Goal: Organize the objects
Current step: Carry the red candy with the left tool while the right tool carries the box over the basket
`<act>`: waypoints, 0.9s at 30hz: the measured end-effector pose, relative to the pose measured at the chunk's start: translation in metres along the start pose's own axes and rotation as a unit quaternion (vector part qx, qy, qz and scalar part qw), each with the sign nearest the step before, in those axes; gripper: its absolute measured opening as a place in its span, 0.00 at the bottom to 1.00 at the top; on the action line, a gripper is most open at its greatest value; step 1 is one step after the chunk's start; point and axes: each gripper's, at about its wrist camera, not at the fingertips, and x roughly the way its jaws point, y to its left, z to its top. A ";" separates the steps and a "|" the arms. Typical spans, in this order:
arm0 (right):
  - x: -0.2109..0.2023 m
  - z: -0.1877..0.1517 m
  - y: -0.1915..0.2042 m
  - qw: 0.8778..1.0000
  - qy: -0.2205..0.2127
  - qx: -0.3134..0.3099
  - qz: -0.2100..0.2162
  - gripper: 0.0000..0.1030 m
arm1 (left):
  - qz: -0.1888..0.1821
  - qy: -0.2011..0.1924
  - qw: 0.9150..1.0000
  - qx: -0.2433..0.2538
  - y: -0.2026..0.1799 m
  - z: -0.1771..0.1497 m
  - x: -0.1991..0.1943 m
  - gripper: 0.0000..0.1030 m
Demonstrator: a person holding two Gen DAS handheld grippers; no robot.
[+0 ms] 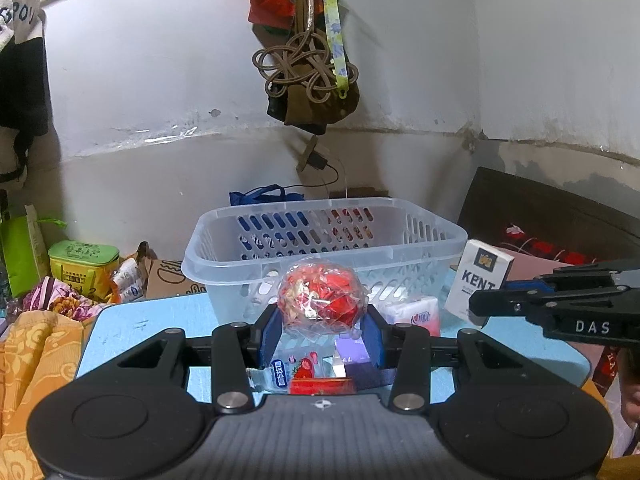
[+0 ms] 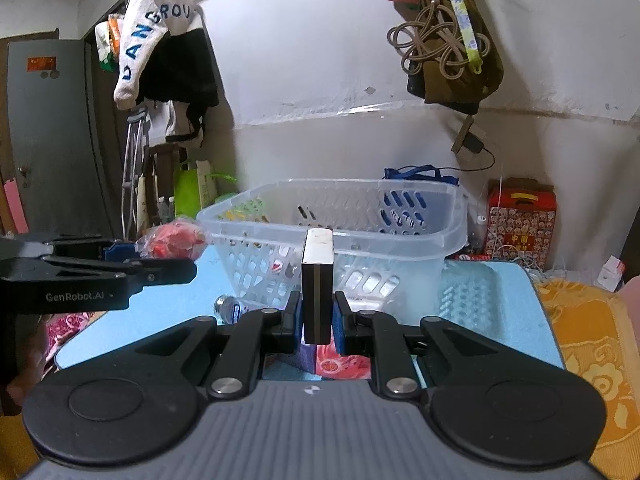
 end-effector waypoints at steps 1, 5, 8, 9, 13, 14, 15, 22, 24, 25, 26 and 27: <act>-0.001 0.001 -0.001 1.000 -0.003 0.003 -0.001 0.17 | 0.000 -0.001 1.000 -0.001 0.001 0.000 0.000 0.46; -0.004 0.002 -0.004 1.000 -0.009 0.009 -0.003 0.17 | 0.002 -0.002 1.000 -0.001 0.002 0.001 0.000 0.46; -0.005 0.003 -0.004 1.000 -0.011 0.010 -0.004 0.17 | 0.003 -0.007 1.000 -0.002 0.003 0.002 -0.002 0.46; -0.005 0.003 -0.004 1.000 -0.013 0.009 -0.004 0.17 | 0.005 -0.009 1.000 -0.002 0.003 0.003 -0.003 0.46; -0.007 0.005 -0.004 1.000 -0.017 0.009 -0.006 0.17 | 0.006 -0.014 1.000 -0.001 0.002 0.005 -0.005 0.46; -0.007 0.006 -0.004 1.000 -0.018 0.009 -0.007 0.17 | 0.006 -0.013 1.000 -0.001 0.002 0.006 -0.004 0.46; -0.007 0.006 -0.003 1.000 -0.019 0.008 -0.008 0.17 | 0.006 -0.013 1.000 0.000 0.002 0.006 -0.004 0.46; -0.004 0.015 -0.003 1.000 -0.025 0.005 -0.012 0.17 | 0.006 -0.017 1.000 -0.011 0.006 0.014 -0.002 0.46; -0.003 0.018 -0.003 1.000 -0.028 0.004 -0.015 0.17 | 0.005 -0.020 1.000 -0.014 0.007 0.018 -0.002 0.46; -0.003 0.020 -0.003 0.999 -0.030 0.004 -0.016 0.17 | 0.006 -0.023 1.000 -0.017 0.008 0.020 -0.002 0.46; -0.002 0.022 -0.004 0.999 -0.032 0.004 -0.017 0.17 | 0.006 -0.026 0.999 -0.019 0.009 0.023 -0.002 0.46; -0.003 0.024 -0.004 0.999 -0.033 0.005 -0.018 0.17 | 0.007 -0.031 0.999 -0.021 0.010 0.025 -0.002 0.46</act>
